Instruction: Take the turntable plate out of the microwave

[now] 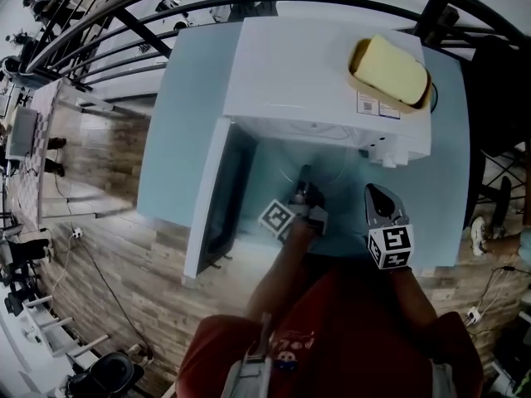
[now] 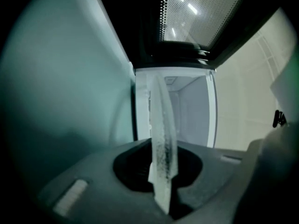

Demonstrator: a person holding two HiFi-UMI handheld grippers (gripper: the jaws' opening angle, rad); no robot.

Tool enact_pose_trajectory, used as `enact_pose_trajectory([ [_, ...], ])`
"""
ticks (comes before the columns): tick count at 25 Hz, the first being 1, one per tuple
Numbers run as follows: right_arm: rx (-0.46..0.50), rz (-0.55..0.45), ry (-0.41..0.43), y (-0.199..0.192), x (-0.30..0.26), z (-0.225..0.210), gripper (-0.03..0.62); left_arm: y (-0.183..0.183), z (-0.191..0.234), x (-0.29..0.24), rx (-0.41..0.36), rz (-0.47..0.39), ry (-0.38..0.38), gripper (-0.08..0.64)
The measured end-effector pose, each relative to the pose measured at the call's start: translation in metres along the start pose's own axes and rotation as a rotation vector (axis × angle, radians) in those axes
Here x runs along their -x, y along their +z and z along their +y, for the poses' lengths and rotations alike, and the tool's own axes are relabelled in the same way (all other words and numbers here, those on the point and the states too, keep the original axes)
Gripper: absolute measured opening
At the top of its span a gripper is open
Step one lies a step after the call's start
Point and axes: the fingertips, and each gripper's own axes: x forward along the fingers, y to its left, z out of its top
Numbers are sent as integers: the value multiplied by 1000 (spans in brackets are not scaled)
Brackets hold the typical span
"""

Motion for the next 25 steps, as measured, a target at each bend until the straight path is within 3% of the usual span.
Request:
enact_pose_trajectory([
  [12, 28, -37, 62, -13, 29, 5, 0, -20, -14, 43, -30, -38, -23, 23],
  [25, 2, -105, 118, -32, 81, 4, 0, -66, -44, 114, -76, -89, -10, 23],
])
